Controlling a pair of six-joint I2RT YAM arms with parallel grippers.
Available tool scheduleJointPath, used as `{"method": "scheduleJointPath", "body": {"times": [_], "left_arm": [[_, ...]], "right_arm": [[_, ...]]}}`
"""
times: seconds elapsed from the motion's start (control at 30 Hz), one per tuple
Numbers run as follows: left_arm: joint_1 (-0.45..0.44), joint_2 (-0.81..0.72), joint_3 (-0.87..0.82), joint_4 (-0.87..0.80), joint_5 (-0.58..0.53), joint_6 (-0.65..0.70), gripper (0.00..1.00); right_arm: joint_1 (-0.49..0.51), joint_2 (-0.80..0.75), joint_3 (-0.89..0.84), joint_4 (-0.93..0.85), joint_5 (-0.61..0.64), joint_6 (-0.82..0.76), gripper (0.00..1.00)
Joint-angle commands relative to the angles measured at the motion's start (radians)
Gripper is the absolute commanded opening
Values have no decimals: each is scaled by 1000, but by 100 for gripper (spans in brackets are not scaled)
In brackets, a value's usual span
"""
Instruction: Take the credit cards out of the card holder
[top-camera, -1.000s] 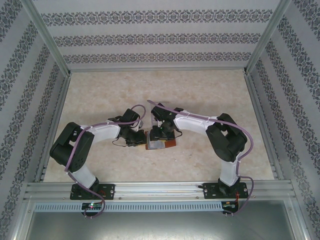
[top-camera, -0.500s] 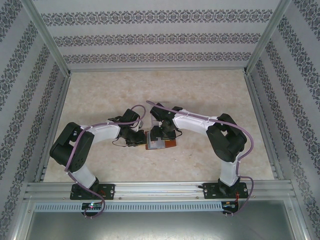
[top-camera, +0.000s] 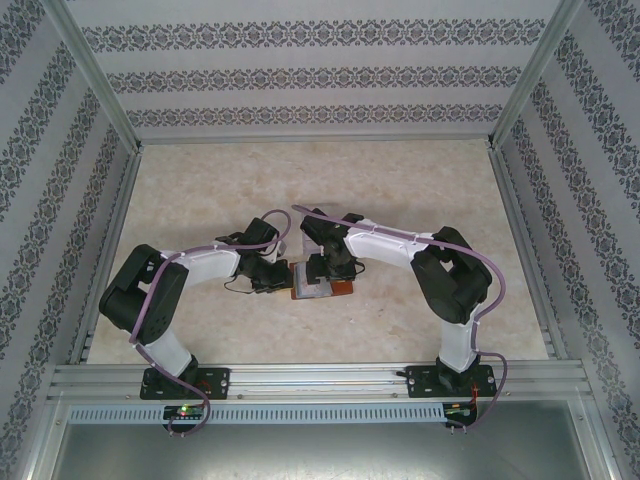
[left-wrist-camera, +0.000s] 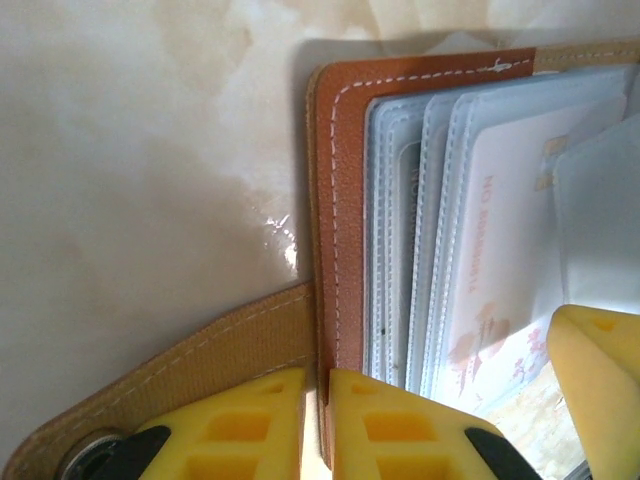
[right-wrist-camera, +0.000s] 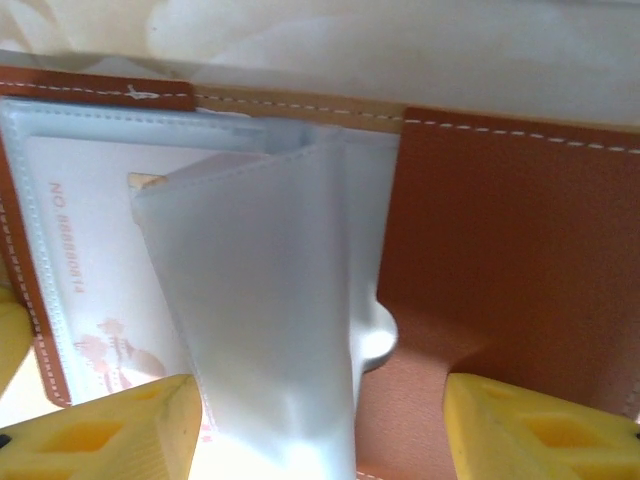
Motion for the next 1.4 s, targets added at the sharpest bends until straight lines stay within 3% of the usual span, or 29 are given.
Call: {"method": "scheduleJointPath", "body": {"times": [0.0, 0.43, 0.8, 1.37], "left_arm": [[12, -12, -17, 8, -2, 10, 14], [13, -34, 23, -32, -3, 21, 14], [-3, -44, 104, -100, -1, 23, 16], [-80, 86, 226, -183, -68, 47, 19]], "right_arm": [[7, -41, 20, -55, 54, -17, 64], [-18, -110, -32, -46, 51, -21, 44], [-35, -129, -60, -27, 45, -35, 20], [-51, -103, -76, -17, 46, -77, 7]]}}
